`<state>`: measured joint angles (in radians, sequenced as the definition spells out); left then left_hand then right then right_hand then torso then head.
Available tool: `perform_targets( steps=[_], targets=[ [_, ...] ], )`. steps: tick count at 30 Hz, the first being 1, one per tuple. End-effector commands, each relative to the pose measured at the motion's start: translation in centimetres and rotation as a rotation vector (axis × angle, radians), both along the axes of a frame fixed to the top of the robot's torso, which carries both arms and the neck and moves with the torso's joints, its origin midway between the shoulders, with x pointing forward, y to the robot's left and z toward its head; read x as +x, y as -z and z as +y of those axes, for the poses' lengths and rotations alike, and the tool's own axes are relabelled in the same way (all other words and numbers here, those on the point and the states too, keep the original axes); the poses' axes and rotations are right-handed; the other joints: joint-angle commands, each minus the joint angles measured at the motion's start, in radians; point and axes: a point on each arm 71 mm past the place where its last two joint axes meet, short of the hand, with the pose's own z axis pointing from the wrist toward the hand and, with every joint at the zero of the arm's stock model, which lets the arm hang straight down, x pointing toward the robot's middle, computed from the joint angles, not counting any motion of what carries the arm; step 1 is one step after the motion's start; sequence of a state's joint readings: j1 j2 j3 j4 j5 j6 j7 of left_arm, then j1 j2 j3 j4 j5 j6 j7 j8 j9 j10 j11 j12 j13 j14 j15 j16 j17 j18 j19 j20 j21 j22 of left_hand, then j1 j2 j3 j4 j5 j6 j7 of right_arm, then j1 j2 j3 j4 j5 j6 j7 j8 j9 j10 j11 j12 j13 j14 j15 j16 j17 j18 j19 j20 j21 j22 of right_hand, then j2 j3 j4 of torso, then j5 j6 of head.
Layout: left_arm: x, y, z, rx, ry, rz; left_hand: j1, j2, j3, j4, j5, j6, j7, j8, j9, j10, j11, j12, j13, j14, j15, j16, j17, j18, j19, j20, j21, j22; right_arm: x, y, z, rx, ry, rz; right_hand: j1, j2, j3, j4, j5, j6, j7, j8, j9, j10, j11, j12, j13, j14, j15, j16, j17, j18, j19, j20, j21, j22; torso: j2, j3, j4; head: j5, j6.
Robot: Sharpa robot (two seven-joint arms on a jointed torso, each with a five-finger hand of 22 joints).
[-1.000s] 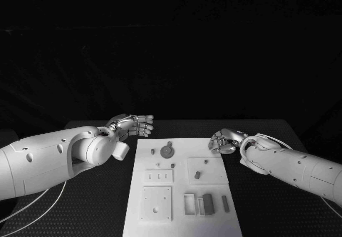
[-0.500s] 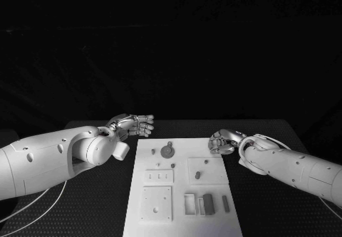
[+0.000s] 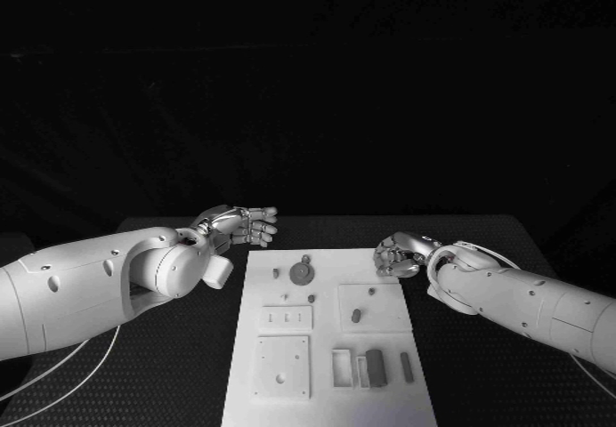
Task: Assemble the parts on the task board
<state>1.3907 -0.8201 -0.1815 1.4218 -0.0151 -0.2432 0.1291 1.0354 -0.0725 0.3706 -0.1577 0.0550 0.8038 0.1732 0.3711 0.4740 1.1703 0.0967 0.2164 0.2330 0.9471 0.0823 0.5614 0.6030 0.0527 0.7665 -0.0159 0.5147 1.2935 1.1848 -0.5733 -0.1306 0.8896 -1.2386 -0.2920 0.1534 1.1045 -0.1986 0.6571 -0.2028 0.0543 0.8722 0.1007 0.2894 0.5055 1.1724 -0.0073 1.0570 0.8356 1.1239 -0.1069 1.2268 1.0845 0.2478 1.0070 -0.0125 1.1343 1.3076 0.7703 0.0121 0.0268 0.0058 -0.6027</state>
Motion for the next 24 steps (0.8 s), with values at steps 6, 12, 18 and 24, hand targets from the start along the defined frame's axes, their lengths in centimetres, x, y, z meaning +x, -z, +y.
perform_targets(
  steps=[6, 12, 18, 24],
  targets=[
    [0.03, -0.12, -0.34, -0.005, 0.022, -0.009, -0.011, 0.002, 0.001, -0.004, -0.004, -0.001, 0.006, -0.005, 0.002, -0.003, 0.002, -0.004, 0.001, -0.003, 0.001, -0.004, 0.001, 0.016, -0.010, 0.000, 0.004, -0.001, -0.03, 0.04, 0.02, -0.011, -0.013, -0.002, 0.014, 0.005, 0.016, -0.012, -0.006, -0.004, 0.002, -0.004, -0.003, 0.005, -0.002, 0.003, 0.000, 0.001, -0.004, 0.005, 0.000, 0.014, 0.001, -0.006, 0.003, 0.013, 0.001, -0.0001, -0.0012, 0.000, -0.003],
    [0.02, -0.11, -0.37, -0.004, 0.023, -0.008, -0.011, 0.002, 0.001, -0.004, -0.004, -0.001, 0.006, -0.005, 0.002, -0.003, 0.002, -0.004, 0.002, -0.003, 0.001, -0.004, 0.001, 0.016, -0.010, 0.000, 0.004, -0.001, -0.12, 0.14, 0.01, -0.022, -0.026, 0.010, 0.042, 0.006, 0.033, -0.034, -0.006, -0.025, -0.006, -0.014, -0.007, 0.003, -0.008, 0.003, -0.001, -0.003, -0.008, 0.005, -0.001, 0.014, -0.002, -0.006, 0.003, 0.013, -0.001, 0.0012, -0.0014, 0.001, -0.005],
    [0.03, -0.10, -0.34, -0.004, 0.022, -0.006, -0.011, 0.003, 0.002, -0.004, -0.004, -0.002, 0.006, -0.006, 0.002, -0.003, 0.002, -0.004, 0.002, -0.003, 0.001, -0.004, 0.001, 0.016, -0.010, 0.000, 0.004, -0.001, -0.15, 0.16, -0.10, -0.024, -0.028, 0.013, 0.046, 0.012, 0.040, -0.040, -0.006, -0.018, -0.013, -0.008, -0.004, 0.001, -0.014, 0.003, 0.000, -0.006, -0.011, 0.006, 0.000, 0.014, -0.005, -0.004, 0.003, 0.014, -0.001, 0.0013, 0.0000, -0.001, -0.005],
    [0.05, -0.10, -0.34, -0.003, 0.021, -0.006, -0.011, 0.003, 0.002, -0.005, -0.004, -0.002, 0.007, -0.006, 0.002, -0.003, 0.002, -0.005, 0.002, -0.003, 0.001, -0.004, 0.001, 0.016, -0.010, 0.000, 0.004, -0.001, -0.19, 0.10, 0.16, -0.018, -0.037, 0.006, 0.049, 0.016, 0.054, -0.042, -0.006, -0.006, -0.013, -0.001, -0.001, 0.001, -0.015, 0.005, 0.001, -0.009, -0.012, 0.009, 0.002, 0.014, -0.007, -0.002, 0.005, 0.015, -0.001, 0.0014, -0.0008, -0.001, -0.005]
  ],
)
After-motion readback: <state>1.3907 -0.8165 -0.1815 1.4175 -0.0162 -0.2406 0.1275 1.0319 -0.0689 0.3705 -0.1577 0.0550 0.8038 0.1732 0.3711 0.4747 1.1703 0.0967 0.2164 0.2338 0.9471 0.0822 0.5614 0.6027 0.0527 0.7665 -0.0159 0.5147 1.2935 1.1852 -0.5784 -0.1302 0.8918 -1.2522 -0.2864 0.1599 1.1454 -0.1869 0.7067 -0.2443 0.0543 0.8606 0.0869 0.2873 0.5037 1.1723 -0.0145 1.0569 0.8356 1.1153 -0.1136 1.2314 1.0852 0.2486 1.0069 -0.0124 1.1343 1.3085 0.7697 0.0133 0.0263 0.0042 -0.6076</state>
